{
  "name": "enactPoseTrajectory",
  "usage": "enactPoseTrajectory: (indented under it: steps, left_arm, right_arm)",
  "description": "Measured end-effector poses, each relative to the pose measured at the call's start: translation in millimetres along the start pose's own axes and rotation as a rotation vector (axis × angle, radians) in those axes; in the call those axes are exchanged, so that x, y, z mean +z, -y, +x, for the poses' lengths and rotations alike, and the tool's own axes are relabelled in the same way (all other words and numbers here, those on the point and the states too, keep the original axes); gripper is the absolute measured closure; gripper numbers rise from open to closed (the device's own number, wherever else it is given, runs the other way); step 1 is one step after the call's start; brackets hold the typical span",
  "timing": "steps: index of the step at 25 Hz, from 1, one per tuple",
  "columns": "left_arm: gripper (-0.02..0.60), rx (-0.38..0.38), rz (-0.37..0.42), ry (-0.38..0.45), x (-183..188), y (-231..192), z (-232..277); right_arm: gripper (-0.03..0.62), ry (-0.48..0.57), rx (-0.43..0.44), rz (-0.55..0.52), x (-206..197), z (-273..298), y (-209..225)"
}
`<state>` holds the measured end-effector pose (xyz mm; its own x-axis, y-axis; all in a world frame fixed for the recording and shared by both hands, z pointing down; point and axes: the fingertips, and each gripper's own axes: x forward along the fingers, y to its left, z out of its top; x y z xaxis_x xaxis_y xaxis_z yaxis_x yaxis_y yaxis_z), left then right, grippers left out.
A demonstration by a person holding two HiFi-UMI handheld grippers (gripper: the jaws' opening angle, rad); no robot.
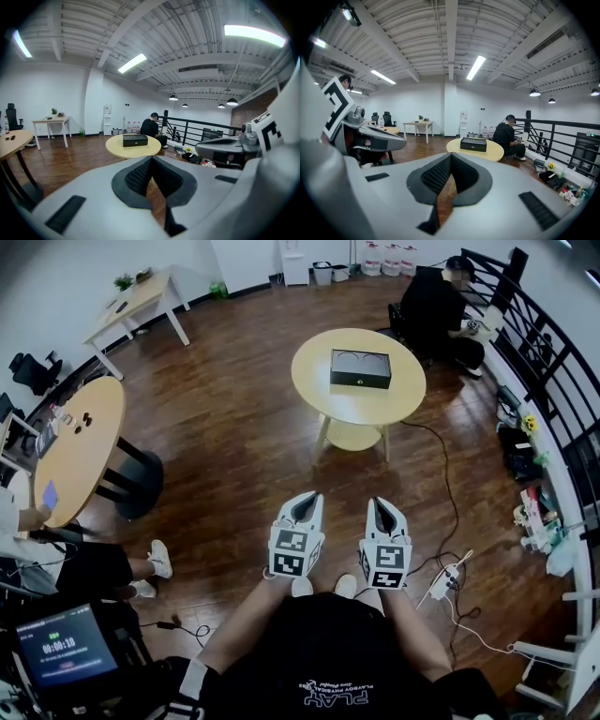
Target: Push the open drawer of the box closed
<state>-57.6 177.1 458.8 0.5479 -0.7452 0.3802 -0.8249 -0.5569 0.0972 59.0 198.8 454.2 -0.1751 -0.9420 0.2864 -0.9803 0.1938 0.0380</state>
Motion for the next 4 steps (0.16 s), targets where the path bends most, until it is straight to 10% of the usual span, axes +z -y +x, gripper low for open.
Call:
enactPoseTrajectory:
  steps: [4]
  left_arm:
    - [0.584,-0.014,0.012,-0.008,1.7,4.5,1.6]
  right_arm:
    - [0.589,-0.005,-0.002,-0.007,2.5,0.7,0.5]
